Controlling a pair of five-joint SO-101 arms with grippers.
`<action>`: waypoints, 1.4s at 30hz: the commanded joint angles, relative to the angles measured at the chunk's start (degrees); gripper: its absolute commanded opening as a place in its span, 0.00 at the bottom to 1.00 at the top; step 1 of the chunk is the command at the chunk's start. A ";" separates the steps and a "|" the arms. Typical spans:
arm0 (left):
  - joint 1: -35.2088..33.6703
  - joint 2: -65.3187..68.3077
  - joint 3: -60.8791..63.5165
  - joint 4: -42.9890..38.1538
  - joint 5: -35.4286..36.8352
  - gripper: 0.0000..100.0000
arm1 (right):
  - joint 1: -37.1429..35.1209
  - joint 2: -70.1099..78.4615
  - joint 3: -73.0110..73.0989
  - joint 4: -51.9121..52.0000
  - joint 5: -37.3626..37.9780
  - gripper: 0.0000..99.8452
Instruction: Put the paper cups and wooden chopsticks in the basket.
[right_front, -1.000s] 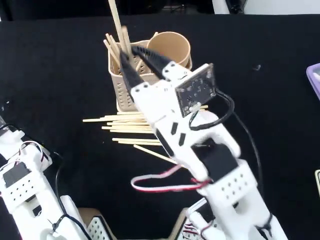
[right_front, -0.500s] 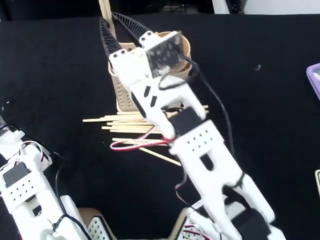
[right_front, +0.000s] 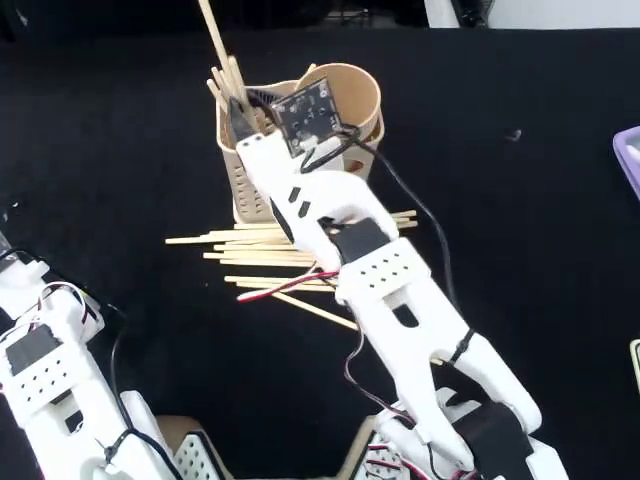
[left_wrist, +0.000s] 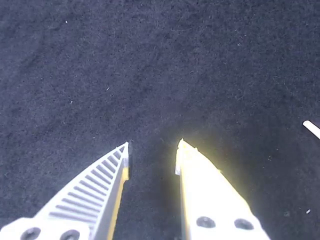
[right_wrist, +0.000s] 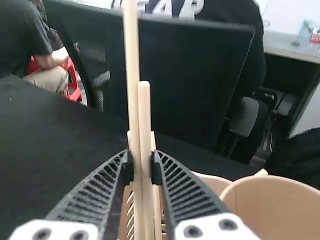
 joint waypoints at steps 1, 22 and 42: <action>0.31 -0.70 -2.15 0.00 0.35 0.16 | 0.88 -0.13 -0.31 -0.97 -0.44 0.04; 4.18 -0.44 -2.15 0.35 -3.69 0.16 | 10.46 -38.99 -5.58 53.89 -0.18 0.11; 14.99 -0.35 -1.27 3.60 -8.88 0.16 | 39.56 -49.54 36.35 45.63 17.05 0.11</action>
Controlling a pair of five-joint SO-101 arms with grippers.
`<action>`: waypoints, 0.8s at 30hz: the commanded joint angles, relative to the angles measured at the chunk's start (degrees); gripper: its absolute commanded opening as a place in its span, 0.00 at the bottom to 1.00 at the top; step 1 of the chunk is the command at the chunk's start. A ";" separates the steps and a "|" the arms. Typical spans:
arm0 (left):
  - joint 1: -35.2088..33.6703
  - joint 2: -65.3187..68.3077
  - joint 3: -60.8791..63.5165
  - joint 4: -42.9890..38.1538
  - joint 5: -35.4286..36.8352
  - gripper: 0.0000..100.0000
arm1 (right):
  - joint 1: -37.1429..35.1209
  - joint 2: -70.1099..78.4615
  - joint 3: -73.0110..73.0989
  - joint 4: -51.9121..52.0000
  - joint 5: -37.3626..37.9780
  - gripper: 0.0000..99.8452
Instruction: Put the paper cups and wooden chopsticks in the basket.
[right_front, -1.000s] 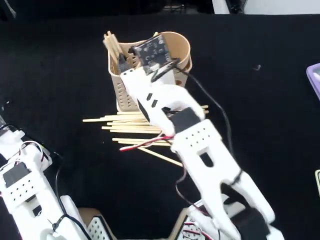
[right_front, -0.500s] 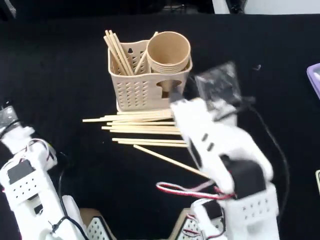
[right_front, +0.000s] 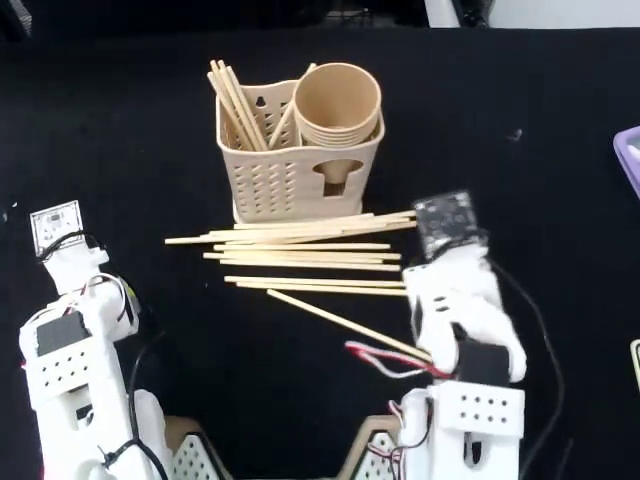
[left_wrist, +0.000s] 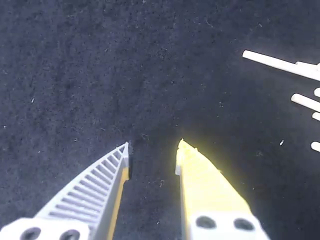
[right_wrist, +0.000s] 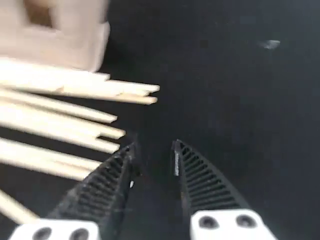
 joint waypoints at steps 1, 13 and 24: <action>1.10 -0.35 -1.36 0.18 -0.09 0.16 | 2.46 4.97 -0.92 -4.66 -1.41 0.11; 10.59 0.70 -13.23 4.75 -2.11 0.16 | 2.29 29.41 -5.05 -5.19 -6.42 0.11; 13.23 35.25 -38.02 5.89 2.02 0.24 | 2.29 32.48 1.63 -11.34 -6.42 0.11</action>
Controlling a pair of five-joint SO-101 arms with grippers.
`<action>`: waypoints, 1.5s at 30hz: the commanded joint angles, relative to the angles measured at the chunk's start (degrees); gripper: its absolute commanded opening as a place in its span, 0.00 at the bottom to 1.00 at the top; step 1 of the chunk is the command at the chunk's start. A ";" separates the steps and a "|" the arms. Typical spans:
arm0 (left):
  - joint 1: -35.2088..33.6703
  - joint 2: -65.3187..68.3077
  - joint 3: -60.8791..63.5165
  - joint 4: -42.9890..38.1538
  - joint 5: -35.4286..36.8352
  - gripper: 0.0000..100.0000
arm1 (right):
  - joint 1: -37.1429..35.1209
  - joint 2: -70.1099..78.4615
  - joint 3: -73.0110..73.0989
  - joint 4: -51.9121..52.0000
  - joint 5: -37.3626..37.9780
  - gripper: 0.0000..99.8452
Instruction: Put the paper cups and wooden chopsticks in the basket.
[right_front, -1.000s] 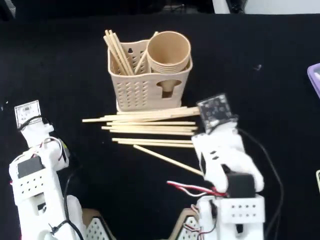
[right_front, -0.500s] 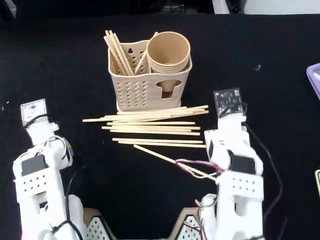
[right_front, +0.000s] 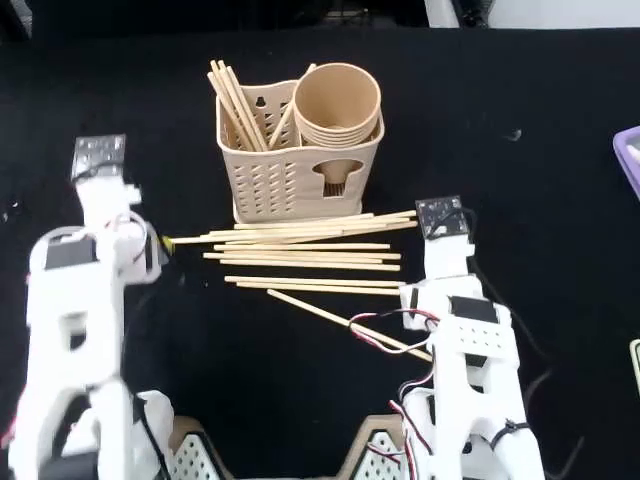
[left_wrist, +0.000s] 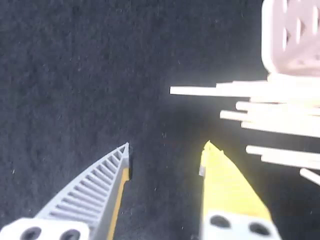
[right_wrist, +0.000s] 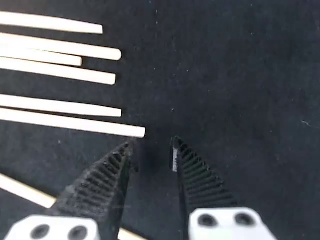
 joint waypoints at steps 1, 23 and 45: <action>0.75 12.66 -11.91 0.18 5.36 0.24 | 0.88 0.40 -0.04 -1.76 -0.35 0.11; 11.38 42.02 -34.59 -0.26 10.02 0.22 | 0.97 0.40 0.31 -1.58 -0.09 0.11; 17.54 43.87 -31.69 -2.37 9.93 0.21 | 0.97 0.40 0.31 -1.58 0.09 0.11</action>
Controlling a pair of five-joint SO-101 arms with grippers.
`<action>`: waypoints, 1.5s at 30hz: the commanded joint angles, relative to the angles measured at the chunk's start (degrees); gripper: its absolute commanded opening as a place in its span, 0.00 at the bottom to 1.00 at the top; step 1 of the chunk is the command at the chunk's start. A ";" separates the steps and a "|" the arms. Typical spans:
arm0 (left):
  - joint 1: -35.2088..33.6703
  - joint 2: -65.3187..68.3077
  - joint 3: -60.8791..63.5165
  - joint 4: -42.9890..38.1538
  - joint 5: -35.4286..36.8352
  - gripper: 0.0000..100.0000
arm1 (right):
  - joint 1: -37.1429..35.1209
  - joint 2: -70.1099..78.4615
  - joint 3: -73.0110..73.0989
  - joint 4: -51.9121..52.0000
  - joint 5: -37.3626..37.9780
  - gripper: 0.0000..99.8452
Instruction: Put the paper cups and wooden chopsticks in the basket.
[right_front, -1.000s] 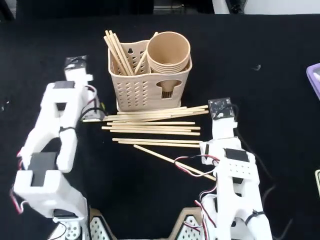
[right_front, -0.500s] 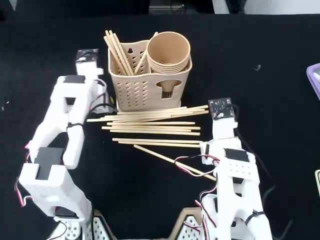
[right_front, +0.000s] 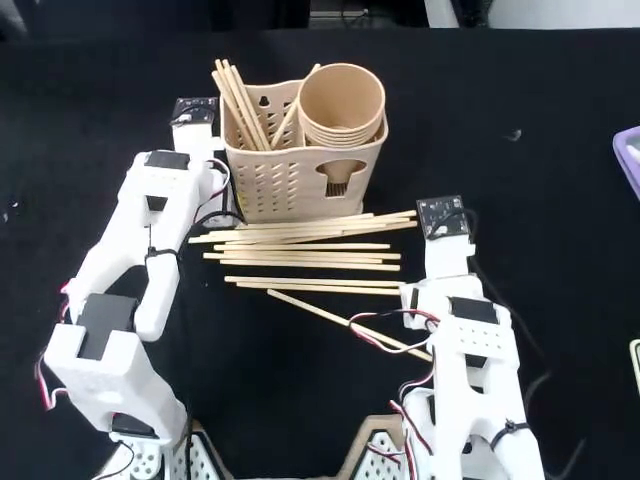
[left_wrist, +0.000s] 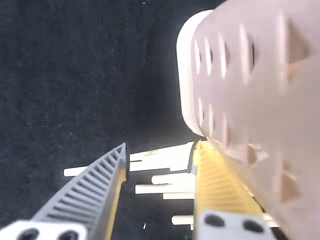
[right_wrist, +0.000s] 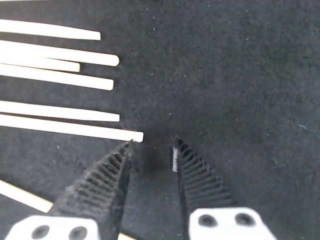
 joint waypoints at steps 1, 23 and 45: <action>0.40 1.05 -0.48 -0.79 0.09 0.21 | 0.79 0.40 -0.13 -0.79 0.09 0.11; 3.91 7.47 -2.68 5.36 11.78 0.22 | 1.05 0.40 -0.22 -0.79 -0.09 0.11; 7.34 -16.18 27.91 -3.69 1.76 0.21 | 5.36 0.40 -1.98 -0.79 -3.34 0.11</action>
